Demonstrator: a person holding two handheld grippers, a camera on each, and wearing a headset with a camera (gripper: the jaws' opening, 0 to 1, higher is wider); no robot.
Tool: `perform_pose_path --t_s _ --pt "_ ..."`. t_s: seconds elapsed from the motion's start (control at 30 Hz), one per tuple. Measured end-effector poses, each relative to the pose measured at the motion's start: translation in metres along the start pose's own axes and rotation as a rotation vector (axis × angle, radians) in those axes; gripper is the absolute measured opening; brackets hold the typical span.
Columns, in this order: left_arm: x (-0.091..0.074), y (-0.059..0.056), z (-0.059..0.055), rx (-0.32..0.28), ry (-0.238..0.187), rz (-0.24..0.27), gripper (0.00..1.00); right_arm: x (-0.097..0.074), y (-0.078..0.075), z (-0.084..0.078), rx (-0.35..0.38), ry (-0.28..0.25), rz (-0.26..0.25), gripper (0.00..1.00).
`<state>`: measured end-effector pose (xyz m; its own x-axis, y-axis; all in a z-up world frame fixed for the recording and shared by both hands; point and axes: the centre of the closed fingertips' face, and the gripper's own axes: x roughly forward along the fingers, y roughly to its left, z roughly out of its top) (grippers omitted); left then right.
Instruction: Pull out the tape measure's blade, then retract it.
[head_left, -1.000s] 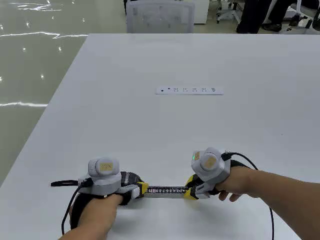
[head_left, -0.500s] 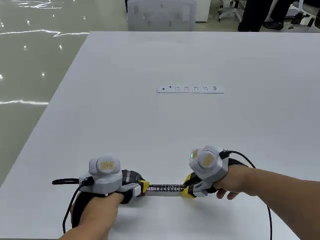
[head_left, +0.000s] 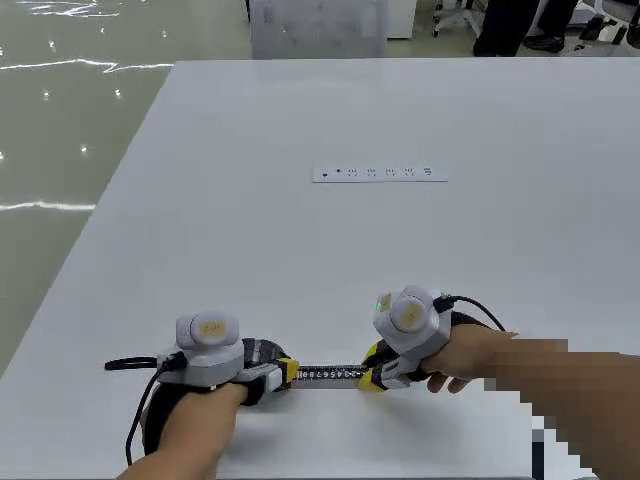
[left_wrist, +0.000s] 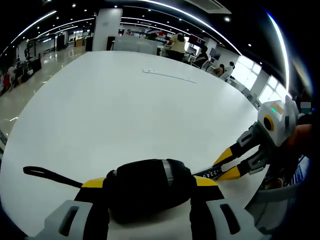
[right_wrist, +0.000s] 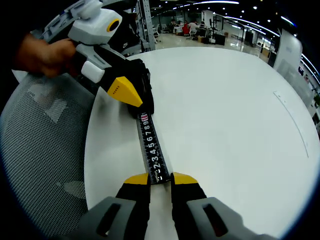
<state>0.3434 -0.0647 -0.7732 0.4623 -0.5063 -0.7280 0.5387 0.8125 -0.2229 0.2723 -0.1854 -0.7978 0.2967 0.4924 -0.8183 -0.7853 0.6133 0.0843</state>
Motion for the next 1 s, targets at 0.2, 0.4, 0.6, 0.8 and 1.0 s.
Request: perform_pose_path --t_s 0.2,0.4,0.6,0.8,1.0 --pt "0.0 -0.001 -0.001 -0.001 0.008 -0.01 0.61 0.001 0.001 0.001 0.003 0.002 0.0 0.14" --pt "0.001 -0.001 0.0 0.0 0.01 -0.016 0.61 0.001 0.001 0.001 -0.002 0.005 -0.003 0.14" --pt "0.001 -0.001 0.0 0.002 0.011 -0.025 0.61 0.002 0.003 0.002 0.0 0.006 -0.003 0.14" --pt "0.001 -0.001 0.0 0.001 0.013 -0.027 0.61 0.004 0.004 0.005 0.016 0.0 -0.001 0.14" --pt "0.001 -0.001 0.0 0.0 0.013 -0.028 0.61 0.008 0.005 0.01 -0.003 -0.002 0.001 0.14"
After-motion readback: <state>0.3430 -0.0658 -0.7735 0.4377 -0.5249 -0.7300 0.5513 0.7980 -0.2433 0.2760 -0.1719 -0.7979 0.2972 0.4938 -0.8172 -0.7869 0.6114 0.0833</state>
